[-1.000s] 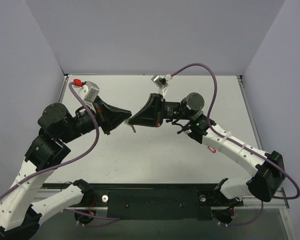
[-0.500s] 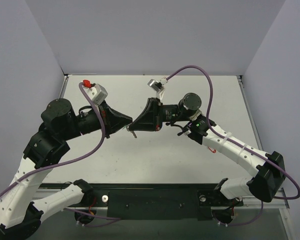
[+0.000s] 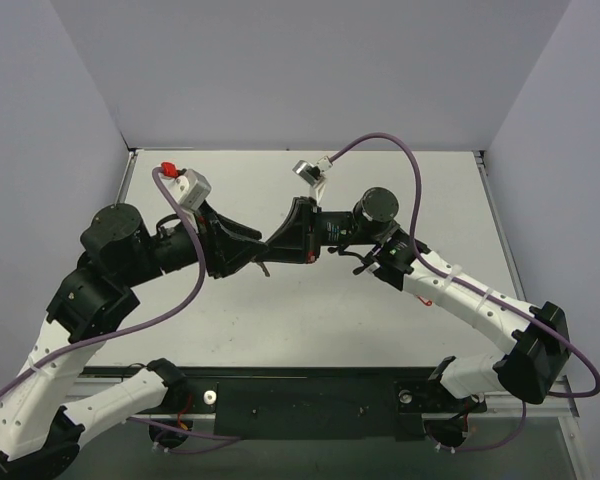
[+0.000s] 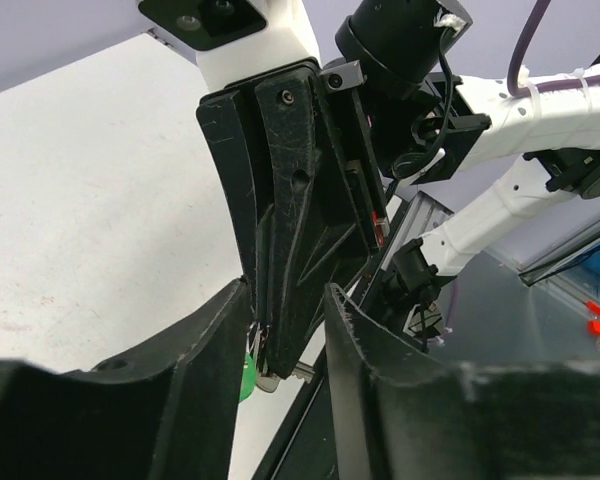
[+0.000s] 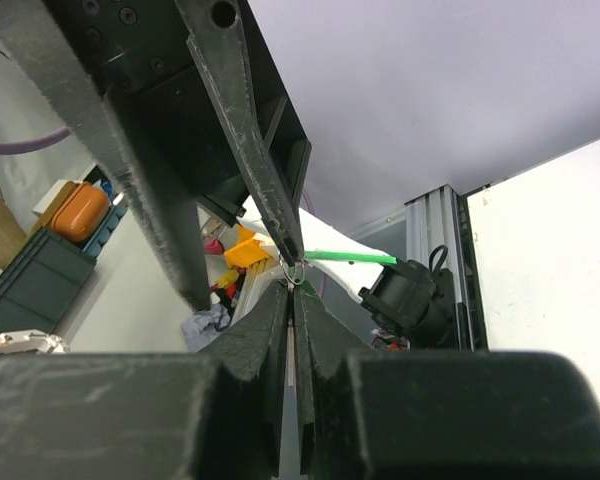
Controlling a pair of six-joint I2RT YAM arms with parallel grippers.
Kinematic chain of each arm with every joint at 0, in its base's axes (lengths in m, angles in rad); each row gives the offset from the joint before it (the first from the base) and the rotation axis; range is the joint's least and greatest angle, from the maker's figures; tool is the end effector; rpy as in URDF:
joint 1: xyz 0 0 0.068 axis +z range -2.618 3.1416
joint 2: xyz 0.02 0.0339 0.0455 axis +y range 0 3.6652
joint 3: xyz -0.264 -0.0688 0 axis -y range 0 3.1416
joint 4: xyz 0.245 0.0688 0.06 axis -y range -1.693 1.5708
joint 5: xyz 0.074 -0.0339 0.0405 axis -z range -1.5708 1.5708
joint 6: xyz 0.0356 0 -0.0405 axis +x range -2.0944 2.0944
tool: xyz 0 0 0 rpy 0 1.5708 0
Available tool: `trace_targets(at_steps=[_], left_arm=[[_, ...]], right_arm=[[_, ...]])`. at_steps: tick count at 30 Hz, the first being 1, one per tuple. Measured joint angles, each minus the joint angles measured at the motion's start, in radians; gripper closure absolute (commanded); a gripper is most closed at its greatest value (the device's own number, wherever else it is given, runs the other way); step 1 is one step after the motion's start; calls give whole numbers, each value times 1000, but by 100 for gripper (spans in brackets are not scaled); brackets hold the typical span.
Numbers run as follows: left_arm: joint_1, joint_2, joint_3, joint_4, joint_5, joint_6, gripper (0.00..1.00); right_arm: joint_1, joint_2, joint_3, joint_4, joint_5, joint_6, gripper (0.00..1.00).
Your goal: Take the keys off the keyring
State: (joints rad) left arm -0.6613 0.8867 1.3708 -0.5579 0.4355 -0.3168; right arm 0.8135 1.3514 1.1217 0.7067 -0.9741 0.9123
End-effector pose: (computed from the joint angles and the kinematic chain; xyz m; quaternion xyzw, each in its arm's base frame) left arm 0.1076 -0.1028 0.4774 0.2675 0.6796 -0.4519 0.5122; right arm 0.1835 0.2370 0.4170 -0.3766 0.4787 0.7317 0.3059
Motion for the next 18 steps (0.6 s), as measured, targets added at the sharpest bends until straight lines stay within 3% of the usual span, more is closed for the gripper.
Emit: trace_targets(at_steps=[2, 3, 18], left_arm=[[-6, -10, -7, 16, -14, -24, 41], [-8, -13, -10, 29, -21, -40, 26], [-12, -126, -23, 101, -201, -130, 24]], right_arm=[[0, 0, 0, -1, 19, -1, 100], [2, 0, 0, 0, 27, -2, 100], [5, 0, 0, -1, 53, -2, 100]])
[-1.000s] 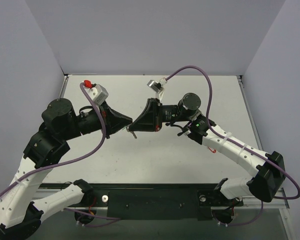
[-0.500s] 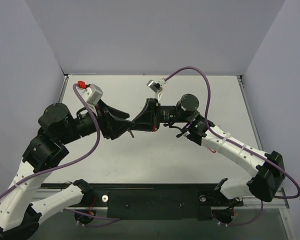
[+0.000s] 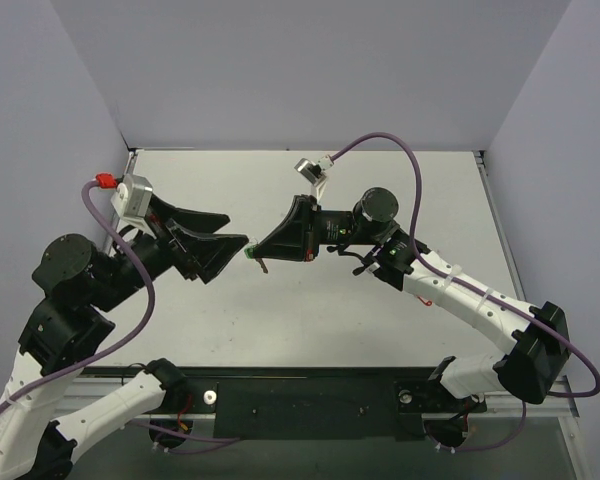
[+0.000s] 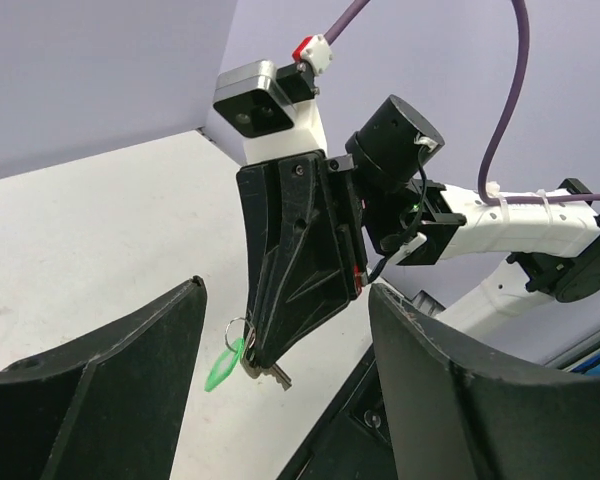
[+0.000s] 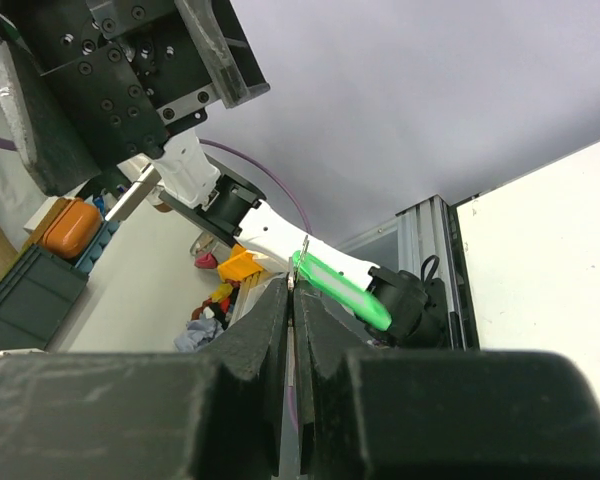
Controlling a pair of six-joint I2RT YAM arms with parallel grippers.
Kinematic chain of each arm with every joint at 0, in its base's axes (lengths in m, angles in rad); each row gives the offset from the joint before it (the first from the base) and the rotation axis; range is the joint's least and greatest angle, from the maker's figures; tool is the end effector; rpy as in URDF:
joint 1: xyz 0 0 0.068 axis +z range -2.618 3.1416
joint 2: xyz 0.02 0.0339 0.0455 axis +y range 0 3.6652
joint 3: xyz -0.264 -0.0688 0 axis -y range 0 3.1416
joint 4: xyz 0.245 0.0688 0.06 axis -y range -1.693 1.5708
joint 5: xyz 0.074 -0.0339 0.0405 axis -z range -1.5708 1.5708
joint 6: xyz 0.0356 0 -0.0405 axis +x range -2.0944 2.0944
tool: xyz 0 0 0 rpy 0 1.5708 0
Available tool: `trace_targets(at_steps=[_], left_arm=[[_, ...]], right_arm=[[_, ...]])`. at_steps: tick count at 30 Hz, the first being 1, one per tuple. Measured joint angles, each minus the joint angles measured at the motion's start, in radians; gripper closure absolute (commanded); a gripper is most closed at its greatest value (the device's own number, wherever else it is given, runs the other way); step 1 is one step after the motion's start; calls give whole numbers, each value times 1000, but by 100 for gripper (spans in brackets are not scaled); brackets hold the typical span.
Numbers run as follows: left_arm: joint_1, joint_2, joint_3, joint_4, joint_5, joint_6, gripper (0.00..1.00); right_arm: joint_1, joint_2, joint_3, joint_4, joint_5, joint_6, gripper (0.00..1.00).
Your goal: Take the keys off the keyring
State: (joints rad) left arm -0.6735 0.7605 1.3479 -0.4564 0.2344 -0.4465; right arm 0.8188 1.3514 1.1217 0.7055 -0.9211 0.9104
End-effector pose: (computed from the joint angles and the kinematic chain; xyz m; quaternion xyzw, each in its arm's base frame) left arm 0.0786 -0.0733 0.4954 0.1615 0.6406 -0.4620 0.5917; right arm 0.1840 0.2382 0.4176 -0.3577 0.4832 0.7321 0.3203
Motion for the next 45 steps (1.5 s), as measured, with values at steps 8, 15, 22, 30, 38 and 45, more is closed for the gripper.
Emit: trace_targets(at_steps=[8, 15, 22, 30, 38, 45], left_arm=[[0, -82, -101, 13, -66, -102, 29], [0, -51, -63, -50, -156, -125, 18], [0, -30, -76, -134, -233, -82, 11], [0, -114, -111, -171, -259, -47, 19], [0, -116, -136, -100, -230, -79, 23], [2, -61, -132, -2, -119, -136, 30]], right_arm=[[0, -3, 0, 0, -1, 0, 100], [0, -13, 0, -16, 0, -17, 100], [0, -27, 0, -66, 1, -60, 100], [0, -27, 0, -86, 8, -75, 100], [0, -27, 0, -63, -6, -46, 100], [0, -27, -1, 49, -40, 41, 100]])
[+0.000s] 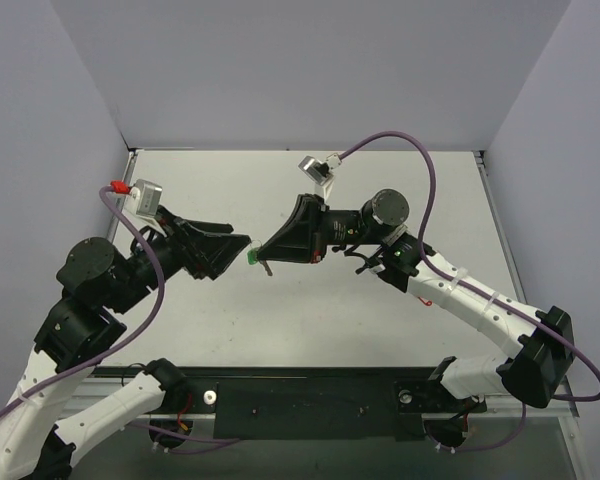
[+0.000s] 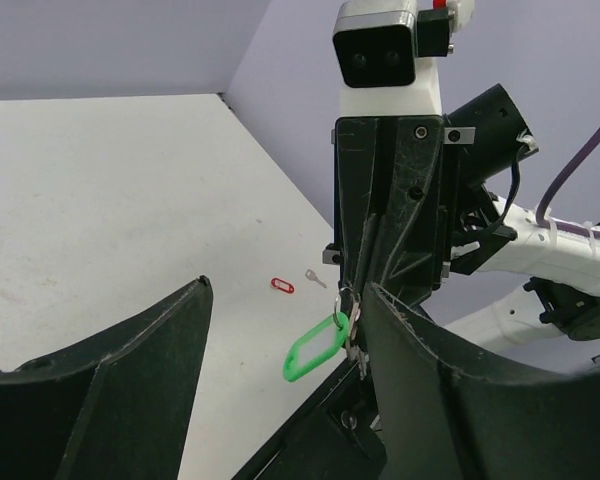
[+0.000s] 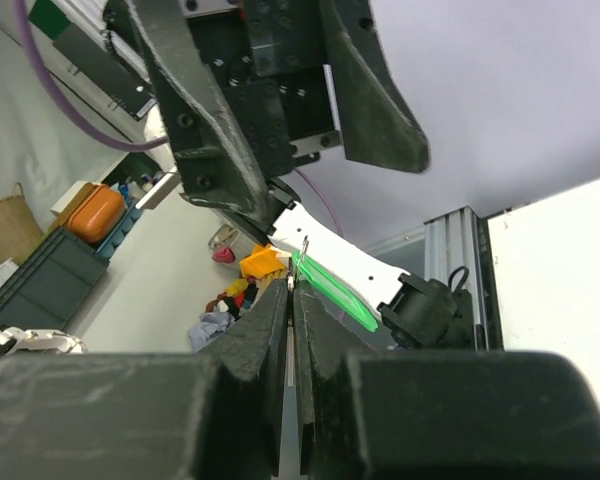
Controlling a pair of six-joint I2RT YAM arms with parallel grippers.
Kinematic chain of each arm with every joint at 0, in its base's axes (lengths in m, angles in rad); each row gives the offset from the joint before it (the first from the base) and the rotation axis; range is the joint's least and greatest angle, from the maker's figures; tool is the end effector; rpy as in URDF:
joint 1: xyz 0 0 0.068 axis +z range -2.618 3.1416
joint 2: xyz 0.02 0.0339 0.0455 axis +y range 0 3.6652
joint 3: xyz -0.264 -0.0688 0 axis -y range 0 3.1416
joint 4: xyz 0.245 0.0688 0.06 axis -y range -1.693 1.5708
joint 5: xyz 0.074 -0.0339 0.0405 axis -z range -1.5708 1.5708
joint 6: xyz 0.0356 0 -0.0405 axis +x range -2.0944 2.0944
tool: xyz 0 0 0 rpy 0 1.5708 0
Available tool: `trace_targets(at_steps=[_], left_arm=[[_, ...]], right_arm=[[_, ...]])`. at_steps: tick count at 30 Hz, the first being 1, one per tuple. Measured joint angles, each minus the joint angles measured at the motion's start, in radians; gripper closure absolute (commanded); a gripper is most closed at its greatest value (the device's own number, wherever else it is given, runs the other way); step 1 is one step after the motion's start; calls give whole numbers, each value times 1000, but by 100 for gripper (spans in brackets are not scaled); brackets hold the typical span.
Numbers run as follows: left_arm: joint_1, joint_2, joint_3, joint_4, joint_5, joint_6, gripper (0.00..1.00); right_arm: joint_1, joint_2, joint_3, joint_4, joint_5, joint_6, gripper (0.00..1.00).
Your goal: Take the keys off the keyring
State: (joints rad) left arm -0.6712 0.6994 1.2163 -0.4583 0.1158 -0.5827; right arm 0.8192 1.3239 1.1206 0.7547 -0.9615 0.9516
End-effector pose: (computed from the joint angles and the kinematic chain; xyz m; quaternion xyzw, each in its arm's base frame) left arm 0.0840 -0.0719 0.4631 0.0724 0.6824 -0.4583 0.5649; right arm 0.1753 0.2303 0.4282 -0.3742 0.4584 0.7420 0.3152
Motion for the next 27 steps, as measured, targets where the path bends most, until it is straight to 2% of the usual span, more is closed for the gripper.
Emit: trace_targets(at_steps=[6, 14, 20, 27], left_arm=[[36, 29, -5, 82, 100, -92, 33], [85, 18, -54, 217, 226, -204, 40], [86, 14, -104, 261, 277, -256, 45], [86, -5, -139, 304, 310, -288, 46]], right_arm=[[0, -8, -1, 58, -15, 42, 100], [1, -39, -8, 51, -15, 33, 100], [3, -63, -9, 24, -15, 4, 100], [7, -66, -10, 18, -13, -10, 100]])
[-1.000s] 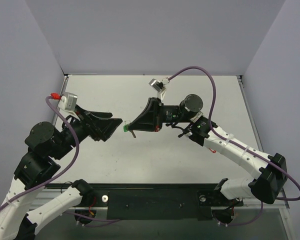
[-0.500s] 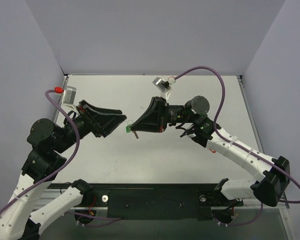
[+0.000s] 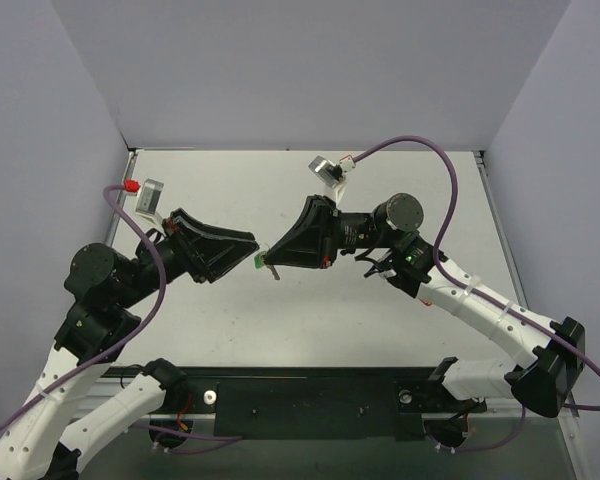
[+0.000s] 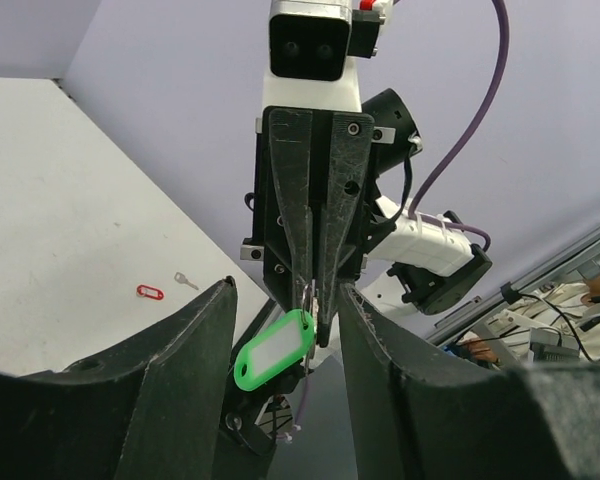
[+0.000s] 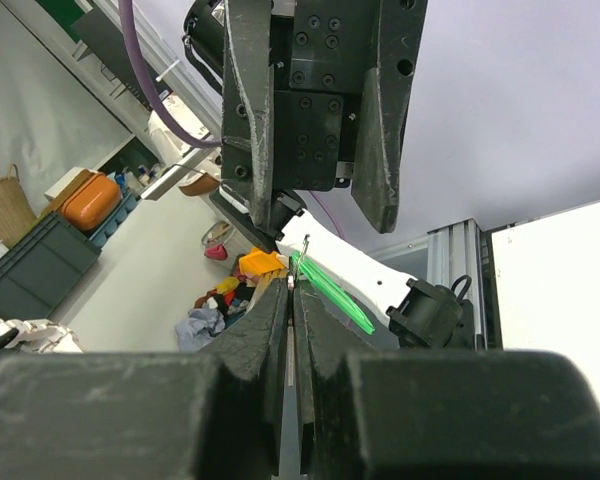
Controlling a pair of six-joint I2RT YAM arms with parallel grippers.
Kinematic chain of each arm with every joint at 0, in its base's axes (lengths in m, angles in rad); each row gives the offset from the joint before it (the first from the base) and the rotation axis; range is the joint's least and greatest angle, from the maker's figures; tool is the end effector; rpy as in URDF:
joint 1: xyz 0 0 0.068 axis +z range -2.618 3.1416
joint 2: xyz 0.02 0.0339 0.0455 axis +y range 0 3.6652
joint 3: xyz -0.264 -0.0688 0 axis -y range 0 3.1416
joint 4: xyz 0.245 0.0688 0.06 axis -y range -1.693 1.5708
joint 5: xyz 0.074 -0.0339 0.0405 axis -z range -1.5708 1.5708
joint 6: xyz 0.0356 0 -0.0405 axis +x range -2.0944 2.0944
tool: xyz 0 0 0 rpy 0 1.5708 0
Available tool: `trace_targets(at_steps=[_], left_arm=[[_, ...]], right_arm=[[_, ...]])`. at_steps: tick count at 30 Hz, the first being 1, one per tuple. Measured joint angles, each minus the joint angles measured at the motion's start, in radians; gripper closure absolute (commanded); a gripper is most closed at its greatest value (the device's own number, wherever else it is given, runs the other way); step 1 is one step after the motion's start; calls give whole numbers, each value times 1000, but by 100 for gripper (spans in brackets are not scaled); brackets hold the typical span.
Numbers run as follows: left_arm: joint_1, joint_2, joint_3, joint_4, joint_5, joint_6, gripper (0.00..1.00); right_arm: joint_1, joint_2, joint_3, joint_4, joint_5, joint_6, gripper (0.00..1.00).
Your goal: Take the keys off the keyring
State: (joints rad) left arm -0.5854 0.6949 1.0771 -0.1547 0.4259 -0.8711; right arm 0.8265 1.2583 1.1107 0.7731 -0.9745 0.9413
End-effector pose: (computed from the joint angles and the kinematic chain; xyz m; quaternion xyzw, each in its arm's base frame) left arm 0.0968 -0.0818 0.4536 0.0772 0.6256 -0.6074 0.4835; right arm 0.1587 0.2158 0.4431 -0.3931 0.4255 0.7435 0.3341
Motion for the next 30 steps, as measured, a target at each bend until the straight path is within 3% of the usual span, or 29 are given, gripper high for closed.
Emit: trace_targets(at_steps=[5, 17, 30], left_arm=[[0, -2, -28, 53, 19, -26, 48], [0, 16, -51, 84, 47, -48, 64], [0, 6, -66, 122, 54, -66, 64]], right_arm=[[0, -4, -3, -22, 1, -11, 100], [0, -8, -5, -43, 2, -34, 100], [0, -8, -8, -44, 9, -38, 100]])
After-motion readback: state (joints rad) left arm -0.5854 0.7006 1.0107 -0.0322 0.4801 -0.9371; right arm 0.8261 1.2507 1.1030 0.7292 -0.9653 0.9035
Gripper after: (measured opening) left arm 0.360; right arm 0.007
